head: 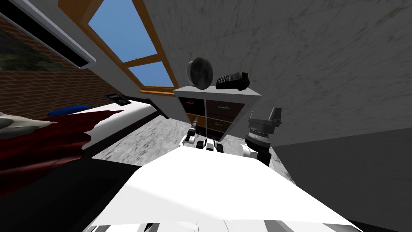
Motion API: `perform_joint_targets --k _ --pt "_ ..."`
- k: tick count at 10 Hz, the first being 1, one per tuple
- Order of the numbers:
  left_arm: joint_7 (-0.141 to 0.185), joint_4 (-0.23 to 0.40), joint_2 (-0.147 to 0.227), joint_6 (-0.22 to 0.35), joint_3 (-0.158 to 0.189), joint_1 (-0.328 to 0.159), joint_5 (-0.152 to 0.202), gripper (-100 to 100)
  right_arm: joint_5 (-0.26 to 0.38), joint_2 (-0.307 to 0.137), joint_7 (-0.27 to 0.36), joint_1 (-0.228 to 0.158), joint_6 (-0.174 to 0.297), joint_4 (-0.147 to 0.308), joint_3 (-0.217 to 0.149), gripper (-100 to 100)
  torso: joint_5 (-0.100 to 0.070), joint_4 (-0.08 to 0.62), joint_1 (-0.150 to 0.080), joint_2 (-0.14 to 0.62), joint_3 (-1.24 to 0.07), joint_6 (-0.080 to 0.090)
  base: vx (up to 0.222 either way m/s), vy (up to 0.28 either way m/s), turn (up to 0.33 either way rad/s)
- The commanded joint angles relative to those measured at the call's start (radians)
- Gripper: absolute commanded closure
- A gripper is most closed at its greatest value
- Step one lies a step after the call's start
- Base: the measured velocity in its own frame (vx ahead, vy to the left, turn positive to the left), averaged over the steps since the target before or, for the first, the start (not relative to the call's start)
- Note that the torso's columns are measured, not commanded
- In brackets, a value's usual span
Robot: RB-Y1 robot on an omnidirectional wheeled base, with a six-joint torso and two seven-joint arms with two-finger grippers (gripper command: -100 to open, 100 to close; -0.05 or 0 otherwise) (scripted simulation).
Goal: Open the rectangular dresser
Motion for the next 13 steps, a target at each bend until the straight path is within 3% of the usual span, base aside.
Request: perform_joint_targets --k 1,2,3,12,13 --pt "0.001 -0.025 -0.001 0.029 0.002 -0.004 0.001 -100 0.000 0.000 0.000 0.000 0.000 0.000 0.000 0 0.000 0.001 0.001 0.004 0.002 0.000 0.098 0.001 -0.021" --pt "0.000 -0.013 -0.001 0.013 0.001 -0.003 0.001 -100 0.000 0.000 0.000 0.000 0.000 0.000 0.000 0 0.000 0.000 0.001 -0.001 0.000 0.000 0.046 -0.001 0.007" --pt "0.000 -0.014 -0.001 0.017 0.000 -0.001 0.000 100 0.000 0.000 0.000 0.000 0.000 0.000 0.000 0 0.000 0.000 0.002 -0.004 -0.003 0.001 0.000 0.000 0.000" --pt "0.009 -0.079 0.019 0.027 -0.027 0.058 0.001 100 0.000 0.000 0.000 -0.001 0.000 0.000 0.000 0 0.000 0.000 0.003 -0.001 0.000 -0.002 -0.155 0.028 0.015" --pt "0.013 -0.122 0.023 0.070 -0.028 0.059 0.003 -100 0.000 0.000 0.000 -0.001 0.000 0.000 0.000 0 0.000 0.000 0.000 -0.001 0.000 -0.001 -0.093 -0.003 0.001"
